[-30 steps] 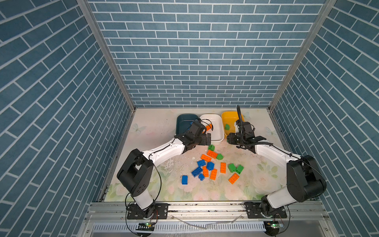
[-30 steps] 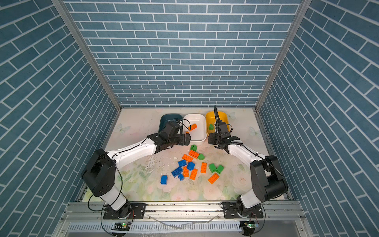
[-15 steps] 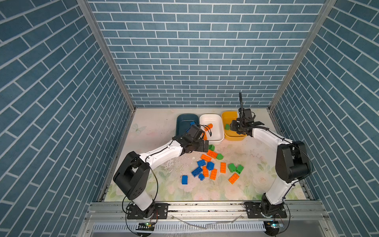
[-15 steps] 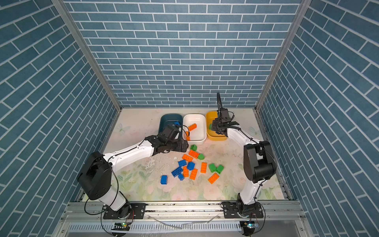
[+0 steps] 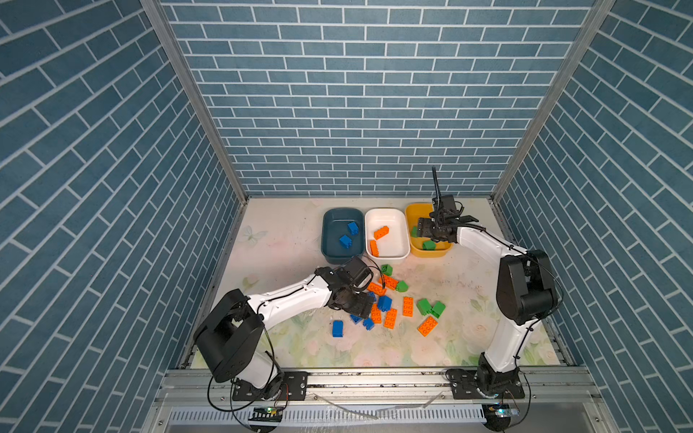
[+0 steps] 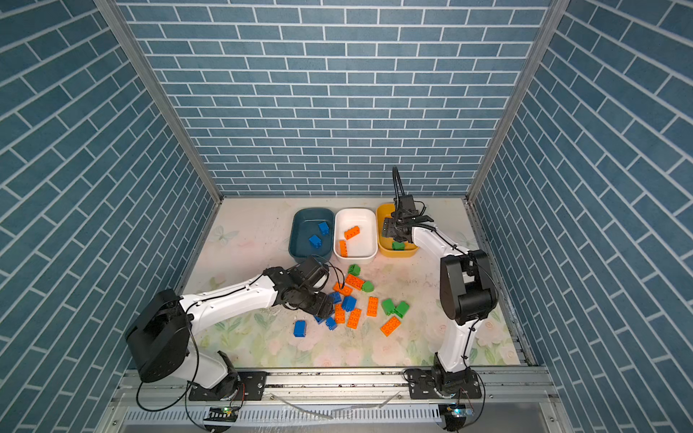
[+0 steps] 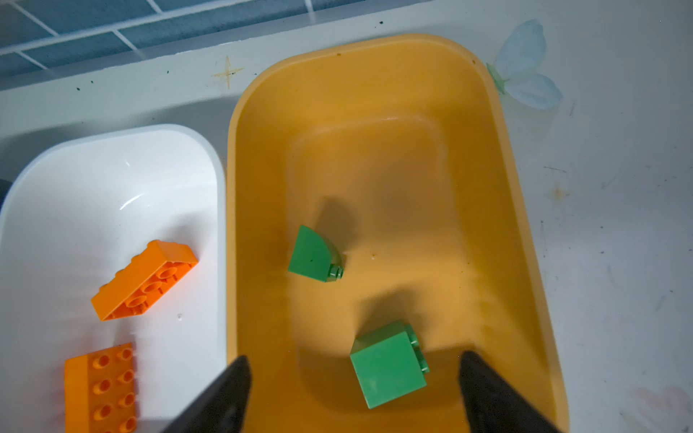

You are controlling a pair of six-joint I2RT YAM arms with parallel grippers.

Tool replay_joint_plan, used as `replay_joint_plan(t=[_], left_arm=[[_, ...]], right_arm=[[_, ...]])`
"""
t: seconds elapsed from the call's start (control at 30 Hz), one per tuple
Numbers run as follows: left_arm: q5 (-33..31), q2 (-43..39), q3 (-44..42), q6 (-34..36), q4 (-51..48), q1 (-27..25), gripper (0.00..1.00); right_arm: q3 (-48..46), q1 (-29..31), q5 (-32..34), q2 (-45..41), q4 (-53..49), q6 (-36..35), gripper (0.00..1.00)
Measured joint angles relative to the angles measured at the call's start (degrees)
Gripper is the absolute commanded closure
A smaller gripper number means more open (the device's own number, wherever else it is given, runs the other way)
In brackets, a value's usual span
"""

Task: Sort the legos into containers by color
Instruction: 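Carry the green brick with the right gripper and drop it into the yellow tub, then lower the left gripper into the pile and grasp a blue brick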

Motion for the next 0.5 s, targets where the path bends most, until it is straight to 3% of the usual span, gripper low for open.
replay_joint_plan(t=[0.3, 0.5], left_arm=[[-1.31, 4.59, 1.03, 0.63, -1.07, -1.99, 0.41], [-1.86, 5.38, 1.55, 0.81, -0.33, -2.12, 0.41]], right_arm=[[-1.05, 0.0, -0.17, -4.07, 0.72, 0.37, 0.01], [-2.97, 0.0, -0.2, -5.25, 0.79, 0.37, 0.01]])
